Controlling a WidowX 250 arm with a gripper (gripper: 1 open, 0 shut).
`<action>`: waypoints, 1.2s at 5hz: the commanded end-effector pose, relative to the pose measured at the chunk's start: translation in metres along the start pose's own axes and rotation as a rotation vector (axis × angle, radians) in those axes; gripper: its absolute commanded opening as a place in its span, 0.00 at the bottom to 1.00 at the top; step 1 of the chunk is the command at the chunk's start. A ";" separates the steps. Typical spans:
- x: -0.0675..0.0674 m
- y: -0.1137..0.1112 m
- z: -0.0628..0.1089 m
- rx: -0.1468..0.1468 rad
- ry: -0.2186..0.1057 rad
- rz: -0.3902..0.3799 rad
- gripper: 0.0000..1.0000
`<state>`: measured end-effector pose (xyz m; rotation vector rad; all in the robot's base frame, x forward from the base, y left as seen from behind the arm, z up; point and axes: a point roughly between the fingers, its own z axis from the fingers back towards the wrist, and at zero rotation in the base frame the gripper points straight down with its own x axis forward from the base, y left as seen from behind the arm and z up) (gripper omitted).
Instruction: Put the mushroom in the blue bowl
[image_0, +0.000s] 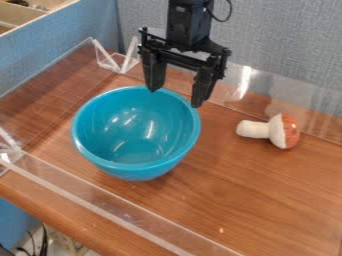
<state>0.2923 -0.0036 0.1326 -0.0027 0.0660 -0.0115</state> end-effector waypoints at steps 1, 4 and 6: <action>0.019 -0.016 -0.005 0.010 -0.002 -0.114 1.00; 0.098 -0.105 -0.051 0.037 0.002 -0.476 1.00; 0.106 -0.109 -0.074 0.046 0.042 -0.465 0.00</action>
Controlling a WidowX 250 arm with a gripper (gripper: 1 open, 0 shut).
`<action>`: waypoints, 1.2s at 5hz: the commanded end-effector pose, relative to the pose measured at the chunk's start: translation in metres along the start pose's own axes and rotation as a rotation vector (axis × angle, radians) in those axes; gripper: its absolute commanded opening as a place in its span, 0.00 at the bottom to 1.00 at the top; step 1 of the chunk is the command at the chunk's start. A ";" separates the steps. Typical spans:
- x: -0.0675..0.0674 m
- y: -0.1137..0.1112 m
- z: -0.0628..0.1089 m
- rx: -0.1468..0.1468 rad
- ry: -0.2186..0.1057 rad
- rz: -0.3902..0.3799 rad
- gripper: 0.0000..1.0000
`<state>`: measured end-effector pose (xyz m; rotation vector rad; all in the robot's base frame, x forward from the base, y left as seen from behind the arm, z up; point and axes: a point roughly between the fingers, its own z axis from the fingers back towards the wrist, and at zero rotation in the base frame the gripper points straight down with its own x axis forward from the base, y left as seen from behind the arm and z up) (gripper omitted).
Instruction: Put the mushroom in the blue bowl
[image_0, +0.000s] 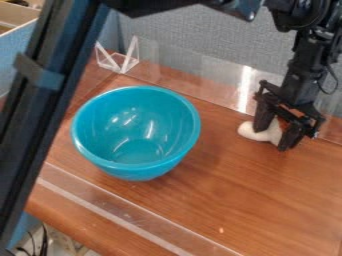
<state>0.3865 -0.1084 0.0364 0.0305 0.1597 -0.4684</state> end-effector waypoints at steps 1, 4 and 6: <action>0.004 -0.004 0.017 0.012 -0.051 -0.011 0.00; 0.001 -0.008 0.018 0.012 -0.055 -0.017 0.00; -0.001 -0.011 0.019 0.013 -0.056 -0.021 0.00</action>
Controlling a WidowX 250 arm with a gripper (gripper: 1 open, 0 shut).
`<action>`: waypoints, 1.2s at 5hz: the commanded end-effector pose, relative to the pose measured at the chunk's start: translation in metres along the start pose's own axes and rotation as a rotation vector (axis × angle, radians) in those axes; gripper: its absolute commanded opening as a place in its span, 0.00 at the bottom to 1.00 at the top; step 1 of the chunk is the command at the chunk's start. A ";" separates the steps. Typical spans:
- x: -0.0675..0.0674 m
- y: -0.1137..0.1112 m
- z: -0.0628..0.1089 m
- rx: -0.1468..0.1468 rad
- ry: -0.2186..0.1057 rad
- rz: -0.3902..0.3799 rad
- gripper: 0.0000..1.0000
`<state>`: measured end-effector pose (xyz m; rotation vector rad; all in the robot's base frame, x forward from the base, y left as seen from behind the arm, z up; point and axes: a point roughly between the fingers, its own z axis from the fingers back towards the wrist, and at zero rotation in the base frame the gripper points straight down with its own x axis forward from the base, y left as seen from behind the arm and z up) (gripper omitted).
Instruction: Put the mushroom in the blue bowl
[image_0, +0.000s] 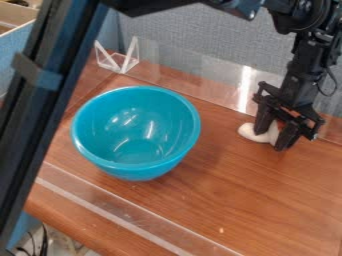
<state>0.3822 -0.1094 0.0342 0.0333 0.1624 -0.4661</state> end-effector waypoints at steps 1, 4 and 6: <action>0.002 -0.010 0.022 0.011 -0.060 -0.025 0.00; 0.000 -0.014 0.023 0.014 -0.061 -0.030 0.00; -0.001 -0.017 0.023 0.016 -0.060 -0.032 0.00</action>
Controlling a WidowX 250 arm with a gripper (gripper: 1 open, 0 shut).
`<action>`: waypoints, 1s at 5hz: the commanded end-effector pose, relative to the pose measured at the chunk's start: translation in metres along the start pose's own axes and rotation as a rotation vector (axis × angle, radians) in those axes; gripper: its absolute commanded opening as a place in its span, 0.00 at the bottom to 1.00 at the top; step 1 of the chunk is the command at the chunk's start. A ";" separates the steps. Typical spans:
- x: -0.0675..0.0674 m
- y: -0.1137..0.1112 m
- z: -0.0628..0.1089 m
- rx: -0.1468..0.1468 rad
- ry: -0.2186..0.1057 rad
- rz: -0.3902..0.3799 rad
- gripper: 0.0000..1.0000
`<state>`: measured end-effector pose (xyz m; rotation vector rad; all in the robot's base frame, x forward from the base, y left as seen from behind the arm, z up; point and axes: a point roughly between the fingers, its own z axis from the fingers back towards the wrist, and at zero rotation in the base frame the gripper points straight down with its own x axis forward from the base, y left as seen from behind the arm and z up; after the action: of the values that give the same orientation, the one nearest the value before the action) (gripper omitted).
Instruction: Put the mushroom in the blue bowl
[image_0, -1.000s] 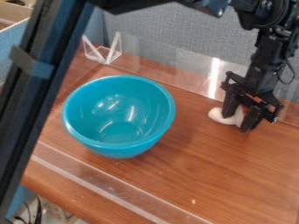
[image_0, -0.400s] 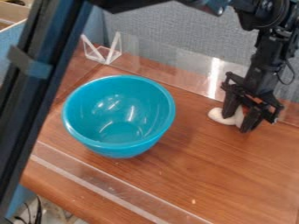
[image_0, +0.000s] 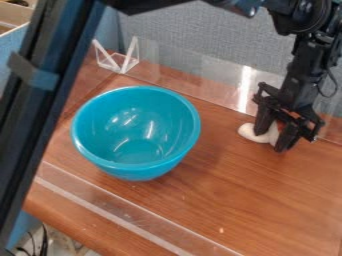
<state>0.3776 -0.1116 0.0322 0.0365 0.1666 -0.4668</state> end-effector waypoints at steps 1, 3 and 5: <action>0.001 -0.014 0.026 0.015 -0.065 -0.033 0.00; -0.010 -0.012 0.043 0.017 -0.096 -0.026 0.00; -0.061 0.012 0.078 0.014 -0.156 0.035 0.00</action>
<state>0.3405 -0.0750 0.0976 0.0210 0.0768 -0.4133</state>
